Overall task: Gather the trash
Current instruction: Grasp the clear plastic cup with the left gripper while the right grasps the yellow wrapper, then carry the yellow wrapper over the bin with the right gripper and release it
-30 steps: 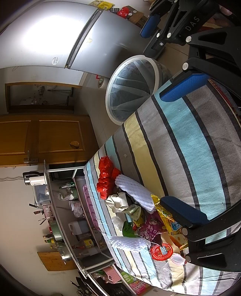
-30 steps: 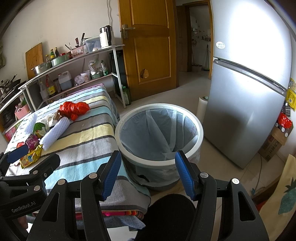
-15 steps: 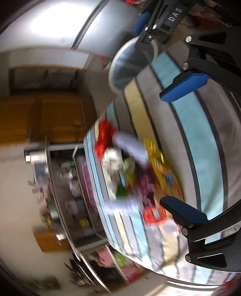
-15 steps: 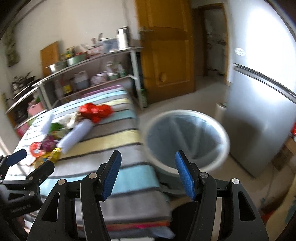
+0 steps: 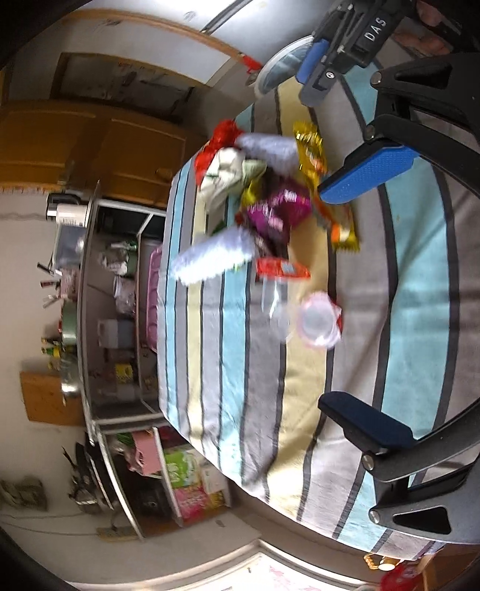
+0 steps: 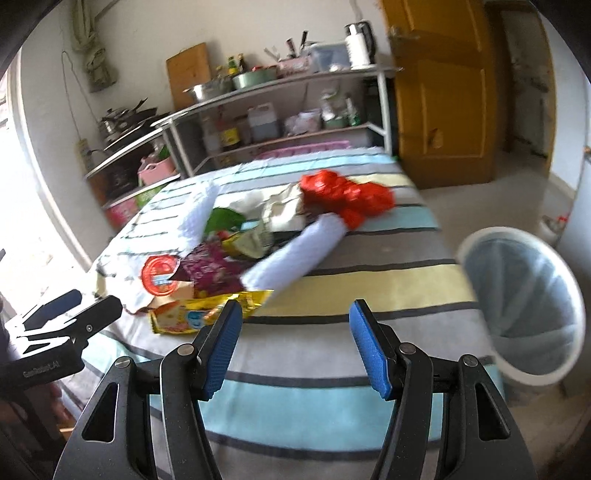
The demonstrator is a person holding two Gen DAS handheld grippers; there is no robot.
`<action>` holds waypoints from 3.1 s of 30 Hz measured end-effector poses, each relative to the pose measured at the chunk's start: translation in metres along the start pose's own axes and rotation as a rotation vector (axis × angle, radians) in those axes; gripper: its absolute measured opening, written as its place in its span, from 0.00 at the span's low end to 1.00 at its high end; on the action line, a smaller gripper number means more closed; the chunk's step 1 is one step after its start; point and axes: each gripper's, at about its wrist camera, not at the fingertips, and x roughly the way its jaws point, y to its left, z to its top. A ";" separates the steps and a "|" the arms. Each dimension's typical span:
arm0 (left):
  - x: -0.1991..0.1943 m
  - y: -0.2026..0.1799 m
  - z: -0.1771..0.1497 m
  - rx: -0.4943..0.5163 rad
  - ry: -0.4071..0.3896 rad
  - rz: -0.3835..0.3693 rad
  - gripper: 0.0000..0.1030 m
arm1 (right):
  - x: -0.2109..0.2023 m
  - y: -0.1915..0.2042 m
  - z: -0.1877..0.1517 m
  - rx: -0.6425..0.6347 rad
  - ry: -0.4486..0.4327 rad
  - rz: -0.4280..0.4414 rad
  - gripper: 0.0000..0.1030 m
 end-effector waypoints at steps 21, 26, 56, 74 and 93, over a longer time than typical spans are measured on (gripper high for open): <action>0.063 0.022 0.010 -0.056 0.122 -0.063 0.57 | 0.045 0.024 0.007 -0.014 0.119 0.091 0.29; 0.060 0.016 0.009 -0.031 0.117 -0.077 0.37 | 0.044 0.021 0.006 -0.002 0.111 0.110 0.21; 0.011 -0.059 0.019 0.132 0.014 -0.232 0.27 | -0.055 -0.046 0.020 0.144 -0.163 0.014 0.20; 0.011 -0.245 0.037 0.413 0.002 -0.525 0.27 | -0.123 -0.189 0.014 0.324 -0.251 -0.312 0.20; 0.076 -0.347 0.010 0.492 0.223 -0.591 0.27 | -0.042 -0.273 -0.014 0.307 0.025 -0.485 0.20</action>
